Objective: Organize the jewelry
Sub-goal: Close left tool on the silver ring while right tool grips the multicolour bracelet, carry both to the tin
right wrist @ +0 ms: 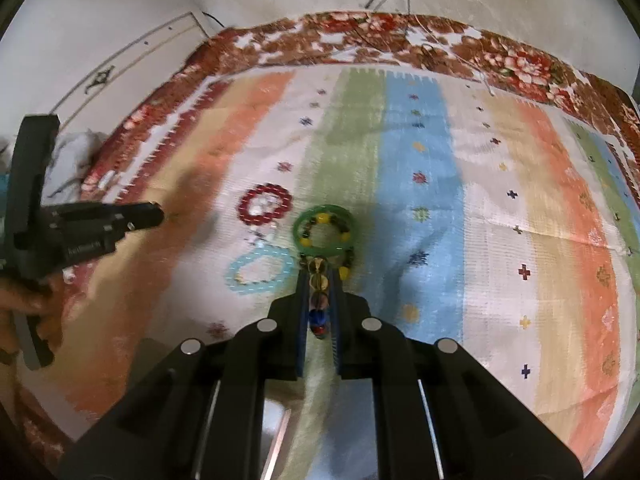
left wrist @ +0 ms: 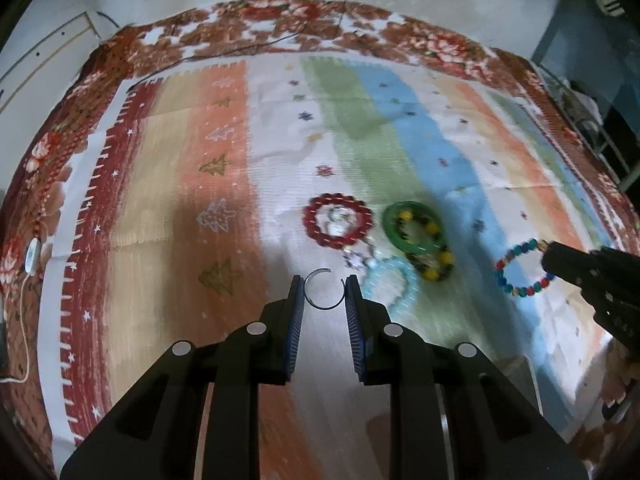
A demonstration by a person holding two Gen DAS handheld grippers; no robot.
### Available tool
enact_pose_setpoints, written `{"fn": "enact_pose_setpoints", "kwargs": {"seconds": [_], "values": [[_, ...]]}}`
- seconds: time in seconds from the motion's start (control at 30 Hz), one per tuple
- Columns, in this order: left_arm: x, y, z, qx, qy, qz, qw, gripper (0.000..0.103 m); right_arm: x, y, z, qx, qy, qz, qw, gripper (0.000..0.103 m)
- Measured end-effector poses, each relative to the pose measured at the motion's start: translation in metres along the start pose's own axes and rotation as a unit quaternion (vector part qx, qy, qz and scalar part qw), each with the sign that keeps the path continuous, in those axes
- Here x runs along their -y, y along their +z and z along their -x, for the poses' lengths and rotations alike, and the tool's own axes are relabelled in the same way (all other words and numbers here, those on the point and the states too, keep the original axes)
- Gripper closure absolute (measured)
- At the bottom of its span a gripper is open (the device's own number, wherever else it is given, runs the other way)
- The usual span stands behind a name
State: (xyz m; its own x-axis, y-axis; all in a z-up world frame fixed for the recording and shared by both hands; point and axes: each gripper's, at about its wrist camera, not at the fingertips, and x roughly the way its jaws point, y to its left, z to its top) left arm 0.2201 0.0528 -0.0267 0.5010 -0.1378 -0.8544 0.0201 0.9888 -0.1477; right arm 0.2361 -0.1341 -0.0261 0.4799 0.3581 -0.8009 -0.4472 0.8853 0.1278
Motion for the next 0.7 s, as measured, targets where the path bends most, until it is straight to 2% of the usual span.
{"fn": "enact_pose_setpoints", "kwargs": {"seconds": [0.37,0.7], "values": [[0.033,-0.032,0.049,0.039,-0.045,-0.020,0.9980,0.083,-0.034,-0.023,0.049,0.033,0.043,0.024,0.998,0.092],[0.049,-0.066,0.064,0.039,-0.069,-0.034,0.9962,0.083,-0.049,-0.046,0.061,0.030,0.076,0.031,0.996,0.092]]}}
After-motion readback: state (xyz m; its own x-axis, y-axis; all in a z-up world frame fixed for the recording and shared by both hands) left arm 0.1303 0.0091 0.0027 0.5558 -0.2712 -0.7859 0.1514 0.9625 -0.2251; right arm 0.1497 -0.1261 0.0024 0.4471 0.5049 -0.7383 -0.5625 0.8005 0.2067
